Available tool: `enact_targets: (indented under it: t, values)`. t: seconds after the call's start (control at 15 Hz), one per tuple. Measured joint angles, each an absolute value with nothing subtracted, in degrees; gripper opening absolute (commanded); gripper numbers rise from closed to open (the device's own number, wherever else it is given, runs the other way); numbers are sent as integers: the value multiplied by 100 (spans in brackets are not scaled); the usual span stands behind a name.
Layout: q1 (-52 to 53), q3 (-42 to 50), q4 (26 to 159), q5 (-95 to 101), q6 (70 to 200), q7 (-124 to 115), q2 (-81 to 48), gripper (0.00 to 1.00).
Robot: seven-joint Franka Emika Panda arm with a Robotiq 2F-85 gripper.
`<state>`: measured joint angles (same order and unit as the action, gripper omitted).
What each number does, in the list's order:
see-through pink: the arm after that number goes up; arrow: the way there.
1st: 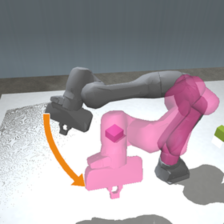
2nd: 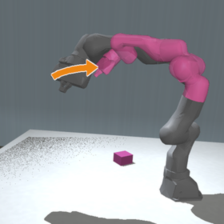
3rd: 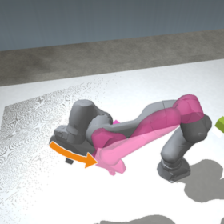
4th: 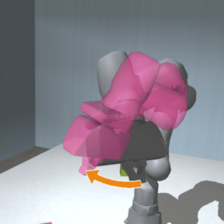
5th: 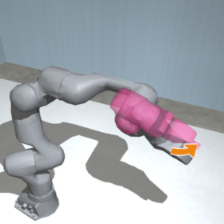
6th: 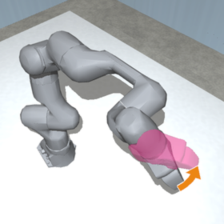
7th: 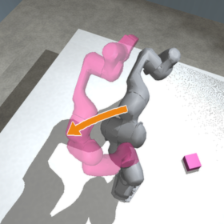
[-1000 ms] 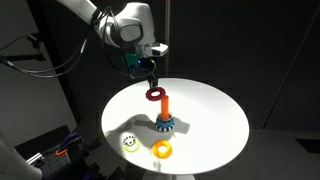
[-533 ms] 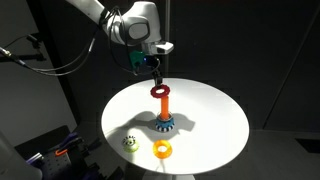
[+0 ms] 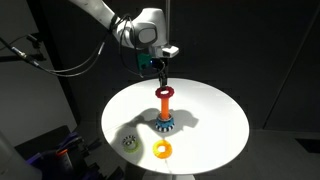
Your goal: Place the red ring on the stack
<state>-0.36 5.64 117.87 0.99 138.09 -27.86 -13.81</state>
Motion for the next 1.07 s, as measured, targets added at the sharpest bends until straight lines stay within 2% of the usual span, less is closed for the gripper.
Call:
enact_targets:
  t: [0.6, 1.07]
  values:
    - [-35, 603, 11044, 99, 12429, -2801, -1775, 10]
    - [-37, 703, 10968, 103, 12251, -2843, -1822, 10]
